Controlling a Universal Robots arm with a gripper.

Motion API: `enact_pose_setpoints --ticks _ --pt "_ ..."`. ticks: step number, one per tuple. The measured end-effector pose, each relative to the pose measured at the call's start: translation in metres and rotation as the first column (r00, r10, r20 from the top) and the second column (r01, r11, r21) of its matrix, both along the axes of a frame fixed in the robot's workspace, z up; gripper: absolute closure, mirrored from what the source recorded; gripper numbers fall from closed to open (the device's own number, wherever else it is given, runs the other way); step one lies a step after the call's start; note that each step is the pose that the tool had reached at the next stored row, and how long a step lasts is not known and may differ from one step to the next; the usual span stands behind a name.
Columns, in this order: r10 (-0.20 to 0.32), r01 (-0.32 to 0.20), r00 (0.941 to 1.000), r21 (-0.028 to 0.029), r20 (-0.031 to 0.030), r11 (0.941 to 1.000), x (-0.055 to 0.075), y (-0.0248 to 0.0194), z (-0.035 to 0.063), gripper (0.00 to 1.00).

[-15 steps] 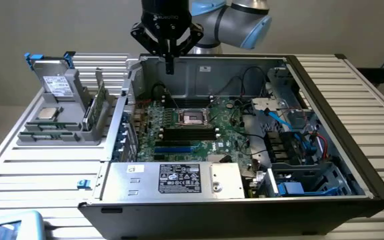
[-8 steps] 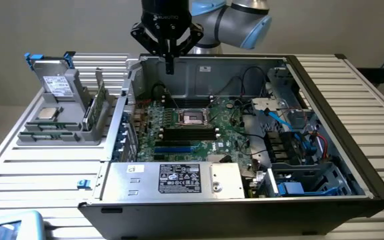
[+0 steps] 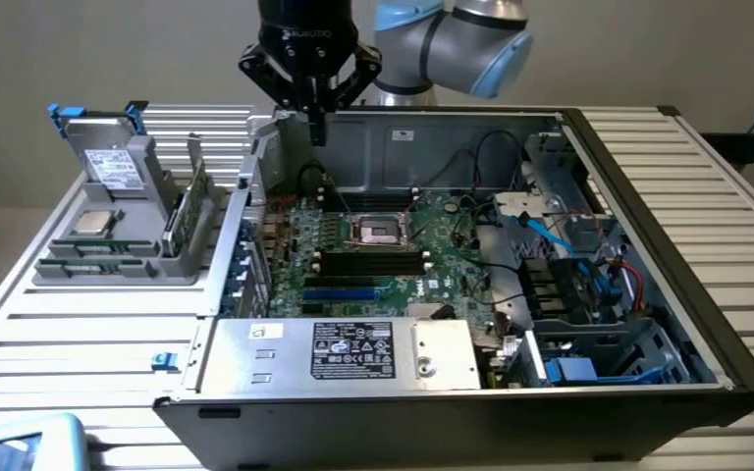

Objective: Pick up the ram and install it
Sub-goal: 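Reach for the ram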

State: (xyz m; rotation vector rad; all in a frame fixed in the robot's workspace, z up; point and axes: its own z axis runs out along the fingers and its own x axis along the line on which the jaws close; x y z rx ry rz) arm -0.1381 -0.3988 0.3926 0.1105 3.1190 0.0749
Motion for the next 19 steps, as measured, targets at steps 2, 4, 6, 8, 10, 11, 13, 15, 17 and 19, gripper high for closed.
enact_pose_setpoints --ticks 2,4,6,8,10,11,13,15,17,19 --pt "0.0 0.0 1.0 0.0 0.0 1.0 -0.009 0.0 0.0 0.89" --pt "0.0 0.0 1.0 0.0001 0.0 1.0 -0.018 0.0 -0.0001 0.89" --pt "0.0 0.0 1.0 0.0 0.0 1.0 -0.027 0.0 -0.0001 0.89" --pt "0.0 0.0 1.0 0.0 0.0 1.0 -0.036 0.0 -0.0002 0.89" --pt "0.0 0.0 1.0 0.0 0.0 1.0 -0.045 0.0 -0.0002 0.89" --pt "0.0 0.0 1.0 0.0 0.0 1.0 -0.05 0.0 -0.0002 0.89" --pt "0.0 0.0 1.0 0.0 0.0 1.0 -0.059 0.0 -0.0003 0.89" --pt "0.0 0.0 1.0 0.0001 0.0001 1.0 -0.068 0.0 -0.0004 0.89" --pt "0.0 0.0 1.0 0.0 0.0 1.0 -0.077 0.0 -0.0005 0.89" --pt "0.0 0.0 1.0 0.0001 0.0 1.0 -0.086 0.0 -0.0006 0.89"
